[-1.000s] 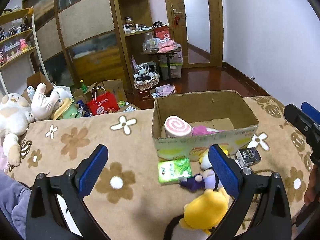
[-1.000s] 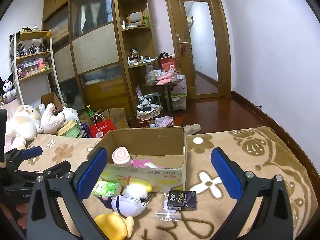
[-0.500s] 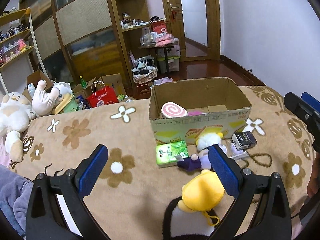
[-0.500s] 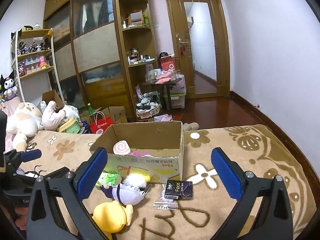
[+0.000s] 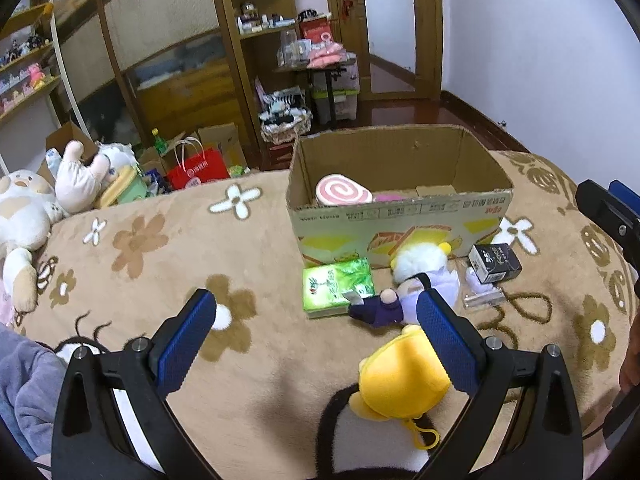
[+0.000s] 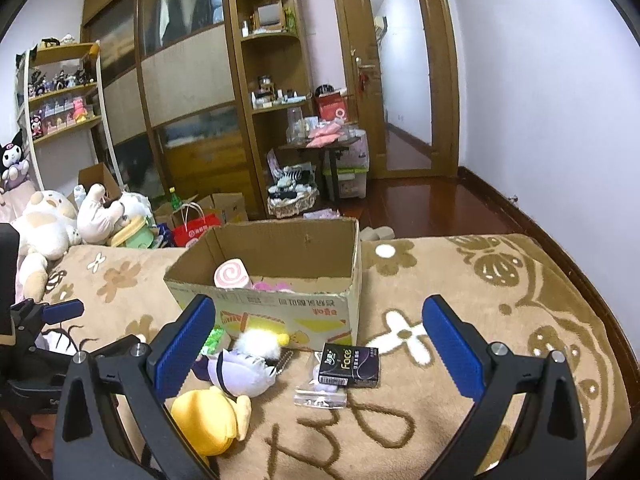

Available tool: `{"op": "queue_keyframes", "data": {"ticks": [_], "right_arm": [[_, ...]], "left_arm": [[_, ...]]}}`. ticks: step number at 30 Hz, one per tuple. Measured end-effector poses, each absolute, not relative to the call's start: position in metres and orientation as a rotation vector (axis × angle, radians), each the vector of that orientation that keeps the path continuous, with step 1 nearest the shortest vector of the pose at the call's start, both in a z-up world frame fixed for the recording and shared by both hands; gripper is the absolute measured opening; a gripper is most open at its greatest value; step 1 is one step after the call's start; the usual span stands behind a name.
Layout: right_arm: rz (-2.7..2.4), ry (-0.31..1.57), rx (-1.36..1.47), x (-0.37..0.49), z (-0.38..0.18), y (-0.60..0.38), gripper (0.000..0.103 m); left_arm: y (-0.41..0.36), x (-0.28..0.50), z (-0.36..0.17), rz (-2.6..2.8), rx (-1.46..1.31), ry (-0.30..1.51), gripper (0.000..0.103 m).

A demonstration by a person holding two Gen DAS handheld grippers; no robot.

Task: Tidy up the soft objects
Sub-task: 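Withdraw both open tools back toward the remaining toys, then lower the left tool onto the yellow plush while the right tool reaches the black Face tissue pack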

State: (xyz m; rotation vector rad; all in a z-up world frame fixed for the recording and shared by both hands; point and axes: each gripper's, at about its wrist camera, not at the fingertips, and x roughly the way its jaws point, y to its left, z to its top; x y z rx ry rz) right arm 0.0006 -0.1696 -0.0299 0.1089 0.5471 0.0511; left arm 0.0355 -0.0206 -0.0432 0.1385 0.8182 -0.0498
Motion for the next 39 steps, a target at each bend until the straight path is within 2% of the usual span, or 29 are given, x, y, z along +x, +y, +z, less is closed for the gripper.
{"op": "queue_keyframes", "data": {"ticks": [13,39], "right_arm": [[0.056,0.69,0.12,0.035,-0.06,-0.179,0.103],[0.07,1.008,0.154,0.102,-0.142,-0.2,0.103]], "left_arm": [[-0.031,0.05,-0.073,-0.118,0.048,0.938,0.099],[-0.077,0.076,-0.143,-0.252,0.074,1.198,0.099]]}}
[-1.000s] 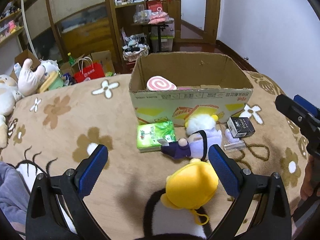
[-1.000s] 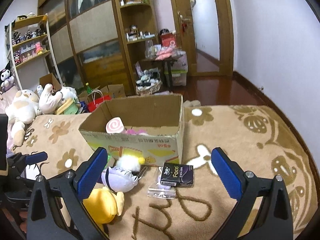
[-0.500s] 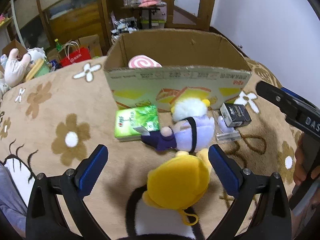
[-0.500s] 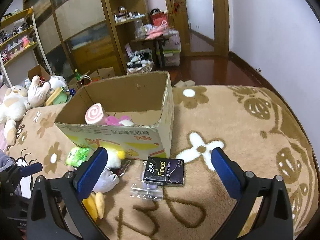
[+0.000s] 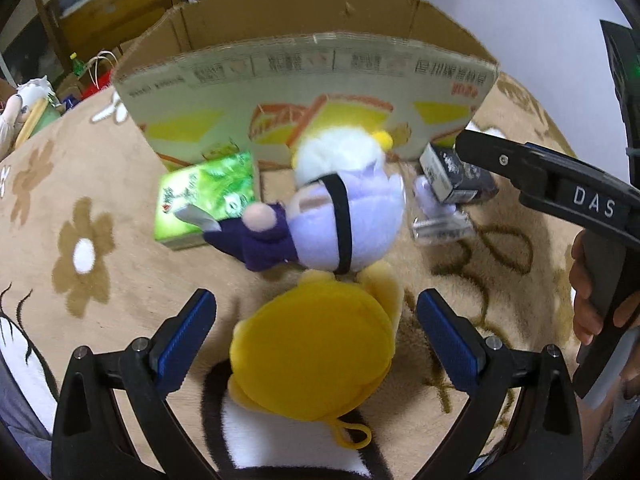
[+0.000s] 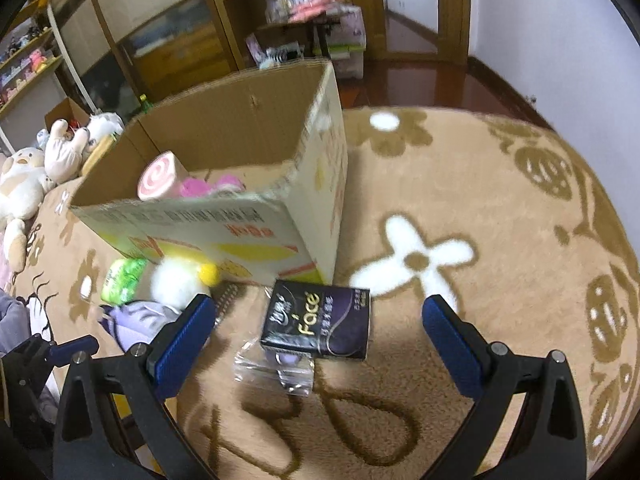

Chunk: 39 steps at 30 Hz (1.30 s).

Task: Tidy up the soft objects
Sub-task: 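Lower the left tool onto the yellow plush while the right tool reaches the black Face tissue pack, then close the left tool on the yellow plush while the right tool grips the tissue pack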

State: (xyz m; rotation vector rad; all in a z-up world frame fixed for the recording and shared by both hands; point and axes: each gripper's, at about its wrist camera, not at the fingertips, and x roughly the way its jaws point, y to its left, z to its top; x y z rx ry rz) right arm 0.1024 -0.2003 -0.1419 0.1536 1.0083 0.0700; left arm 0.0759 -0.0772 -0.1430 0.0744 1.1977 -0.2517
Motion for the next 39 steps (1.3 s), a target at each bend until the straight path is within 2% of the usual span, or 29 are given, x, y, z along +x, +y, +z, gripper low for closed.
{"op": "queue_keyframes", "data": {"ticks": [14,18,27,39], "right_arm": [[0.062,1.146,0.177,0.121,-0.181,-0.204,0.102],[0.056,1.15,0.162,0.121,-0.181,-0.203,0.094],[0.038,1.156,0.167,0.122,-0.187,-0.212,0.069],[0.053,1.161,0.142,0.116,-0.183,-0.208,0.068]], "left_arm": [[-0.083,0.086,-0.176,-0.21,0.06,1.308,0.097],[-0.075,0.088,-0.182,-0.214,-0.002,1.335,0.086],[-0.072,0.083,-0.184,-0.222,-0.006,1.324,0.082],[-0.073,0.073,-0.165,-0.204,0.021,1.291,0.081]]}}
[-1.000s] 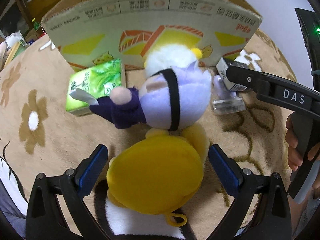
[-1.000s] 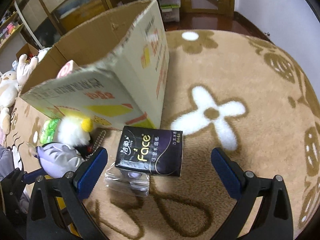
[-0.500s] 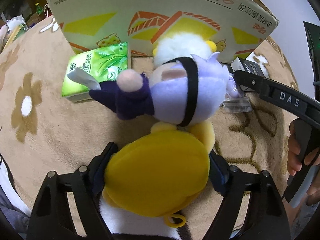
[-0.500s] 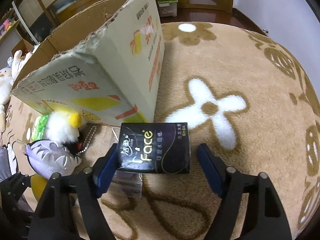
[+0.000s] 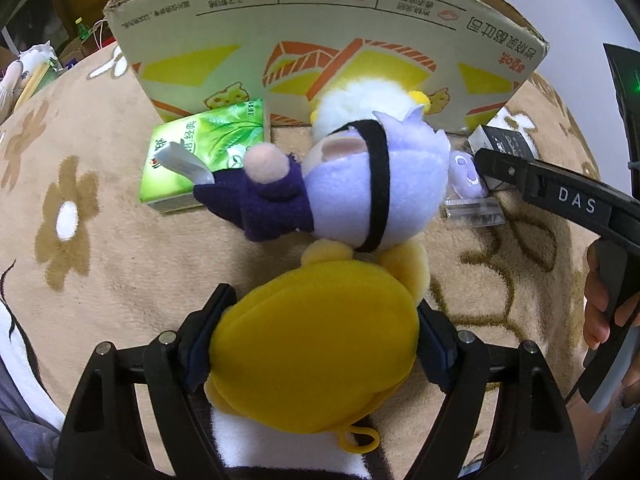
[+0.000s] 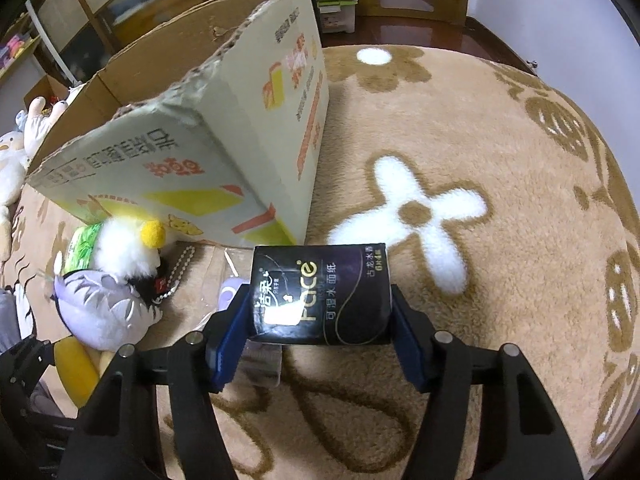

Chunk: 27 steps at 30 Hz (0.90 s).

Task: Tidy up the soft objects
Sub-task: 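Close the left tool on the yellow plush while the right tool grips the tissue pack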

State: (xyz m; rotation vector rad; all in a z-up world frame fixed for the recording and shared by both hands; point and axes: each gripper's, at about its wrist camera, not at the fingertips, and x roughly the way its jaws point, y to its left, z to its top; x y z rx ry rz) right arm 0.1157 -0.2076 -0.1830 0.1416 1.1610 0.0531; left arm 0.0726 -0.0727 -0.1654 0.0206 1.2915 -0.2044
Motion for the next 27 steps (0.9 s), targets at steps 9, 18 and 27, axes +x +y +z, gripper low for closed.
{"op": "queue_keyframes", "data": {"ticks": [9,18,27], "right_arm": [[0.036,1.142,0.145,0.095,-0.169,-0.206,0.068],[0.041,1.068,0.169,0.066,-0.14,-0.202,0.068],[0.027,0.969,0.198,0.036,-0.111,-0.193,0.068]], "left_arm": [[-0.062,0.065,-0.152,-0.199,0.019,1.269,0.081],[-0.044,0.055,-0.131,-0.187,0.008,1.194,0.081],[-0.023,0.038,-0.089,-0.143,0.022,1.033,0.081]]}}
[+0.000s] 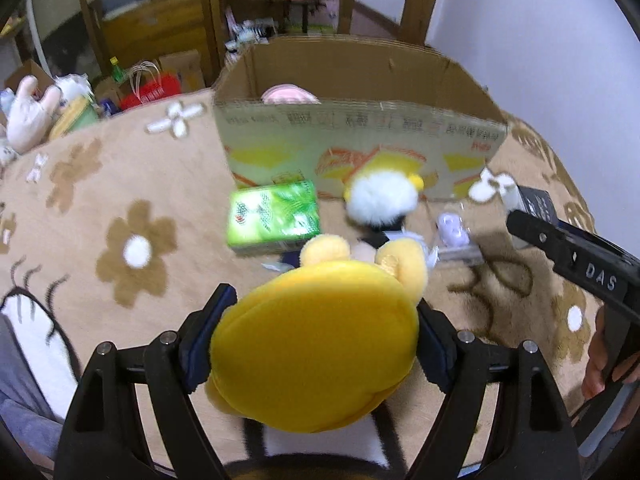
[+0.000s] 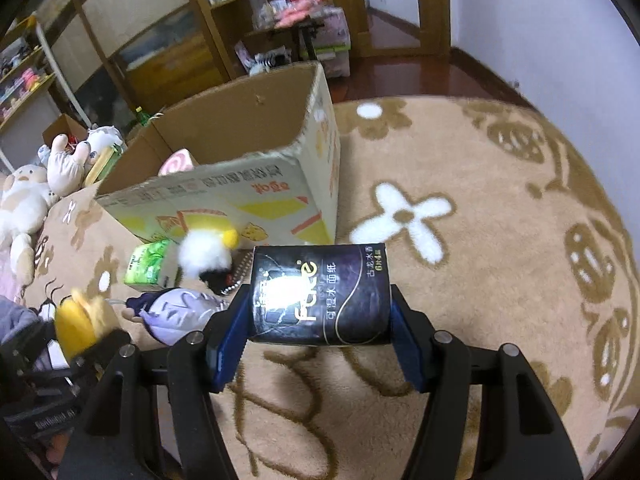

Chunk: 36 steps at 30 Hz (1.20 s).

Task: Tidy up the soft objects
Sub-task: 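Close the left tool on the yellow plush while the right tool grips the tissue pack, then lift the yellow plush and tissue pack and carry both over the box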

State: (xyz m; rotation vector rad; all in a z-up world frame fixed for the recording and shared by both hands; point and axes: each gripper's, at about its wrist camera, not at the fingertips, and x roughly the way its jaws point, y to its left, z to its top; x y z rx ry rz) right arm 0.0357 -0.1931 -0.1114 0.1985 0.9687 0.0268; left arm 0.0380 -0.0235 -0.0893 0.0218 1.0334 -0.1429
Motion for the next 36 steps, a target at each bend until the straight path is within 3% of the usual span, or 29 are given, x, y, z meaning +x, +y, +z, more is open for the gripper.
{"op": "queue_keyframes", "data": {"ticks": [23,36], "right_arm": [[0.018,0.577,0.124,0.005,-0.028,-0.173,0.068],[0.031,0.509,0.102,0.029,-0.011,-0.168,0.068]], "left_arm": [[-0.018,0.026,0.006,-0.107,0.112,0.601,0.081],[-0.027,0.072,0.032,-0.119,0.15,0.517,0.081]]}}
